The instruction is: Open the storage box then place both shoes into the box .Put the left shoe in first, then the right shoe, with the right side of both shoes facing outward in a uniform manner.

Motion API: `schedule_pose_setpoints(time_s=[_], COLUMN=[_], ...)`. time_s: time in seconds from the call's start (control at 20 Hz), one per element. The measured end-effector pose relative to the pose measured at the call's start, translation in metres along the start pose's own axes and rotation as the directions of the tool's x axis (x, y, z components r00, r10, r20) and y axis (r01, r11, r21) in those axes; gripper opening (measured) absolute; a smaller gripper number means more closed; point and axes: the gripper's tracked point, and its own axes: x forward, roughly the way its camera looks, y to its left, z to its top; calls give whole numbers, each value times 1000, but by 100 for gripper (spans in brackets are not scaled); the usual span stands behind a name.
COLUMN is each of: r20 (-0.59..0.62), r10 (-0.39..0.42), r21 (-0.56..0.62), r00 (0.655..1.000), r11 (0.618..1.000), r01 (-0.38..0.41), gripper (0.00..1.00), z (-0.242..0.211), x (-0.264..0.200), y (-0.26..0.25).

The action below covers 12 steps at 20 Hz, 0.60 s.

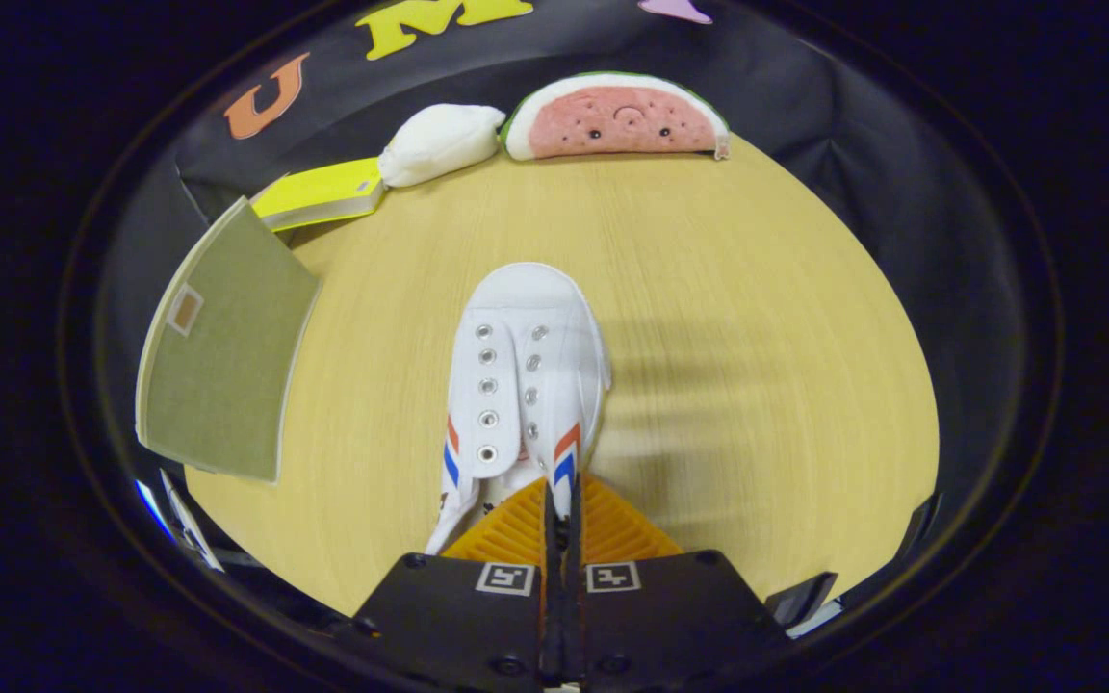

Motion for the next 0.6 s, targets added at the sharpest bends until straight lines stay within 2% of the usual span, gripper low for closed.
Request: schedule_pose_setpoints(time_s=[0.35, 0.6], r20=[20, 109], r10=[23, 38], r21=[68, 74], r00=[1000, 993], r11=[997, 996], r01=[-25, -47], gripper=[5, 6], z=[7, 17], x=[-8, -31], y=[-2, -2])
